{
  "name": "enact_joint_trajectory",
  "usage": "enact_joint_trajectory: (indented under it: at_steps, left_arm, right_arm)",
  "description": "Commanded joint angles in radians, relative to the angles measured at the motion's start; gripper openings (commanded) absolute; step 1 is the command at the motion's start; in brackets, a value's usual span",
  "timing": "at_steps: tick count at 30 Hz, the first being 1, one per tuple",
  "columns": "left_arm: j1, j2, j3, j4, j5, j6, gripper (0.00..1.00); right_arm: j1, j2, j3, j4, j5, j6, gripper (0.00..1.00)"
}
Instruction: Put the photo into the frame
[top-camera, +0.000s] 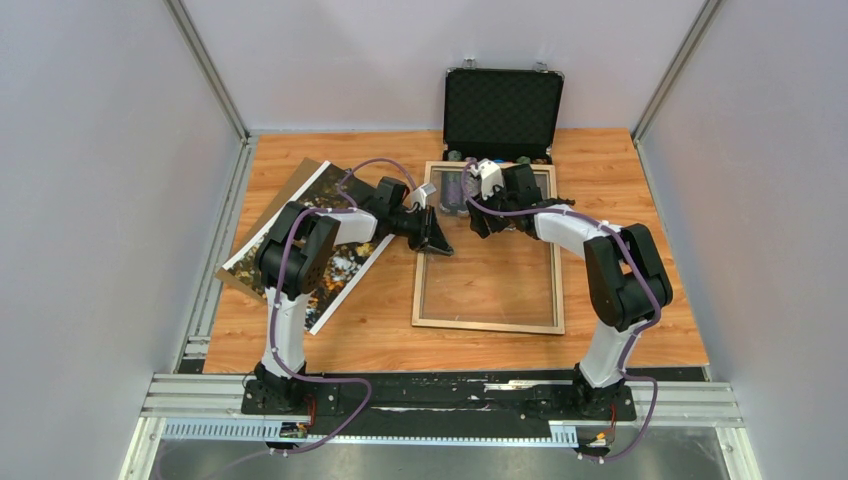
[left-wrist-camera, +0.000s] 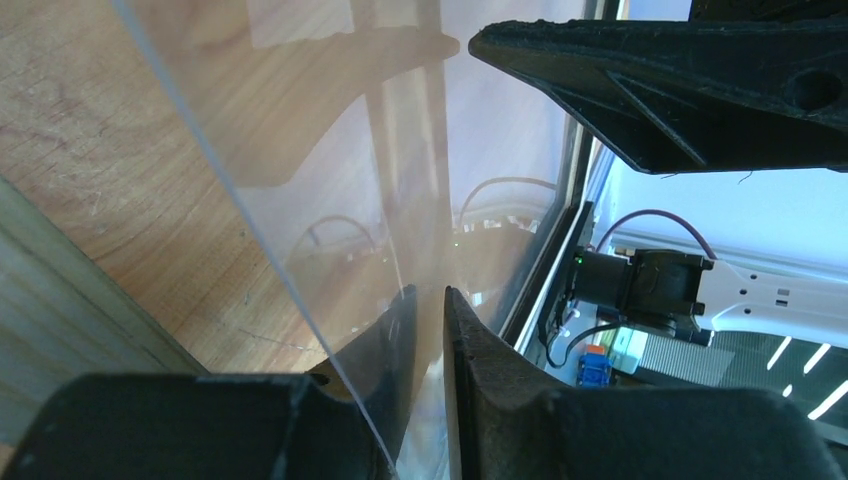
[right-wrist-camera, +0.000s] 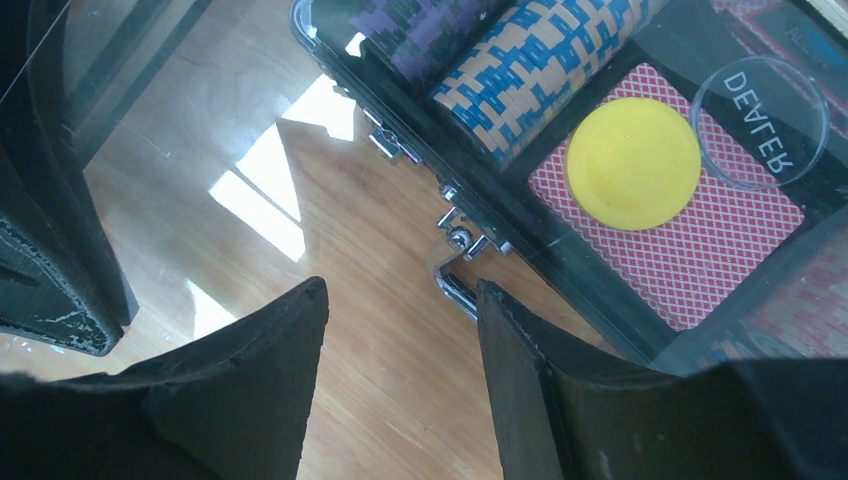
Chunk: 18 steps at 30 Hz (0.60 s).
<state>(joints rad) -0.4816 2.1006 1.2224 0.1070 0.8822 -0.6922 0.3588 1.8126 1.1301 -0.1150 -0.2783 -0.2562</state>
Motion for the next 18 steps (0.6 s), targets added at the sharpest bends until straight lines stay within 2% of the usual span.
enact_joint_trajectory:
  at_steps: [1, 18]
  left_arm:
    - [-0.007, -0.012, 0.018, -0.025, -0.049, 0.061, 0.26]
    - [-0.008, -0.025, 0.030, -0.081, -0.077, 0.098, 0.53]
  right_arm:
    - [0.003, 0.002, -0.004, 0.026, 0.011, -0.012, 0.58]
    - [0.000, 0.002, -0.012, 0.030, 0.013, -0.011, 0.58]
